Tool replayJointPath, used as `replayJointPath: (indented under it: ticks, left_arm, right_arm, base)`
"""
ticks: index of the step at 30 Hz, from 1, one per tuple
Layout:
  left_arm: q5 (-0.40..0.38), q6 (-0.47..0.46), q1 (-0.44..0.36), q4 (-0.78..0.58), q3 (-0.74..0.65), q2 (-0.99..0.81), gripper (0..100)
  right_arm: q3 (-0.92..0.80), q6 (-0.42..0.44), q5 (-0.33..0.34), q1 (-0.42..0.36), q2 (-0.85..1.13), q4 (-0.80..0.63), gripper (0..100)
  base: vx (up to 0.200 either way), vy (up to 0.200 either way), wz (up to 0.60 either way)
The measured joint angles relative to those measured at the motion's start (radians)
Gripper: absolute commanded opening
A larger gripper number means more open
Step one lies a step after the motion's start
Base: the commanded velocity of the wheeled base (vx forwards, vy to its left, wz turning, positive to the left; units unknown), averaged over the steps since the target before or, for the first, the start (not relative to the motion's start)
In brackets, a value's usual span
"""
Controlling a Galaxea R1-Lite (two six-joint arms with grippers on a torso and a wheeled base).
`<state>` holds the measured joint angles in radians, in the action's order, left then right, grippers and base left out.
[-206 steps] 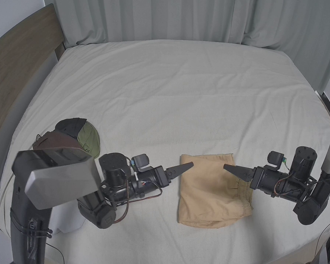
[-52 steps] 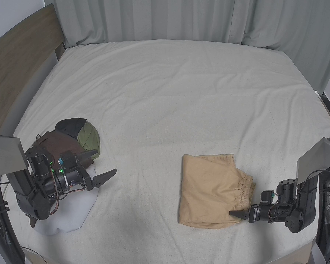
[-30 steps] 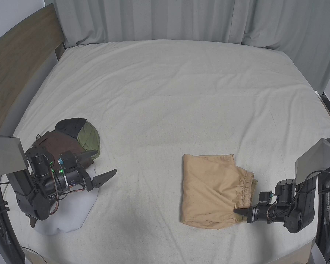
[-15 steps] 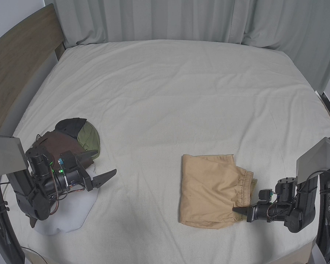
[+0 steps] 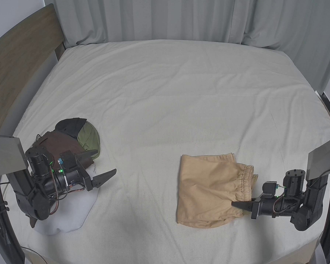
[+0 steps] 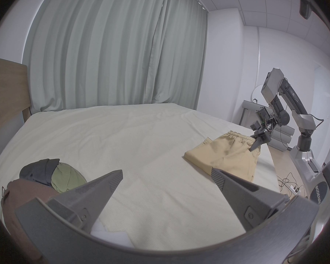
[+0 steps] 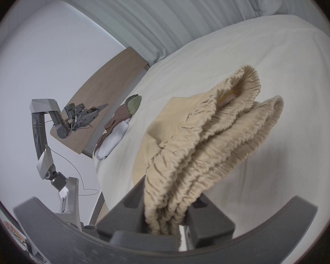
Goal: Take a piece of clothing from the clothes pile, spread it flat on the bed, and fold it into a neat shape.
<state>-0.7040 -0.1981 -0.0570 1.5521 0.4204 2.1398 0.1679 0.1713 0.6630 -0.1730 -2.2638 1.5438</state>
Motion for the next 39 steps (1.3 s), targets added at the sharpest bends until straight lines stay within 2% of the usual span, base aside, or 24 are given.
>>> replayJointPath:
  ticks: [16, 26, 39]
  left_arm:
    - [0.0, 0.0, -0.001, 0.0, 0.0, -0.001, 100]
    - [0.0, 0.0, -0.006, 0.0, -0.007, -0.015, 100]
    - [0.0, 0.0, -0.003, 0.0, -0.008, -0.019, 100]
  right_arm:
    - [0.009, -0.001, 0.072, -0.033, 0.093, 0.0, 0]
    - [0.012, -0.001, 0.076, -0.067, 0.159, 0.0, 0]
    - [0.012, -0.001, 0.077, -0.072, 0.18, 0.0, 0]
  base:
    - [0.0, 0.0, 0.0]
    - [0.0, 0.0, 0.0]
    - [0.0, 0.0, 0.0]
